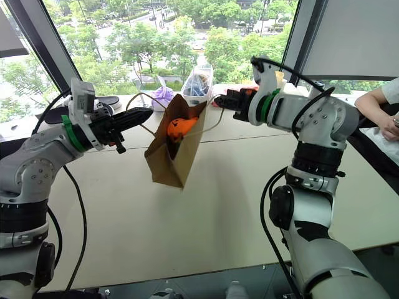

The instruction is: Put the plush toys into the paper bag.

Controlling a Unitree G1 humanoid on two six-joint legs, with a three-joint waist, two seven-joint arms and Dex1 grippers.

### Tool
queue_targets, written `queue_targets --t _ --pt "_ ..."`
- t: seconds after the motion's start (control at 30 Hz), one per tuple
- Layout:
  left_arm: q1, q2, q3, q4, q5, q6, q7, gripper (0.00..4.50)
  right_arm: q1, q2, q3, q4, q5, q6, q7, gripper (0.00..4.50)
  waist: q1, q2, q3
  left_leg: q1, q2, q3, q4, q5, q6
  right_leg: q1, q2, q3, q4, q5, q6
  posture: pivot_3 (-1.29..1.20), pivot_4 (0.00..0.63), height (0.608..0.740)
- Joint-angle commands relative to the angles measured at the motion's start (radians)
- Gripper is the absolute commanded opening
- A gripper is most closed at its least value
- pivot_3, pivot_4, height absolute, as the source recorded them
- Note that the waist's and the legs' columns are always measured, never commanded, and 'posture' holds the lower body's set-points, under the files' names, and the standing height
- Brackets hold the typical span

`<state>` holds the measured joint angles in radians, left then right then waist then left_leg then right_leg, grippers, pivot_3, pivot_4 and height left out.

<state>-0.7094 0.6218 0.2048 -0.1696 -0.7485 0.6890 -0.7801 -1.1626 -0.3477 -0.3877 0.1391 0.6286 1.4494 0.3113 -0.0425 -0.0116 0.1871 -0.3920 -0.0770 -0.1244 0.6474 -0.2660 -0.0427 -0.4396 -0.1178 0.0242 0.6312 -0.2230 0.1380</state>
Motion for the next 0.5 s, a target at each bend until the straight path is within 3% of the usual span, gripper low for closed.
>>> queue_targets --t 0.03,0.5 --pt "0.036 -0.006 -0.033 -0.032 0.035 -0.023 0.008 0.0 0.023 0.003 0.03 -0.047 -0.003 -0.039 0.001 0.05 -0.001 0.0 0.0 0.0 0.0 0.0 0.0 0.0 0.0 0.0 0.0 0.0 0.0 0.0 0.0 0.0 0.15 0.74" --pt "0.016 0.007 0.004 -0.003 0.004 0.011 0.008 0.0 -0.126 0.068 -0.066 -0.013 0.009 0.019 -0.104 0.05 0.0 0.0 0.0 0.0 0.0 0.0 0.0 0.001 -0.001 -0.001 0.0 0.0 0.0 0.0 0.0 0.0 0.15 0.74"
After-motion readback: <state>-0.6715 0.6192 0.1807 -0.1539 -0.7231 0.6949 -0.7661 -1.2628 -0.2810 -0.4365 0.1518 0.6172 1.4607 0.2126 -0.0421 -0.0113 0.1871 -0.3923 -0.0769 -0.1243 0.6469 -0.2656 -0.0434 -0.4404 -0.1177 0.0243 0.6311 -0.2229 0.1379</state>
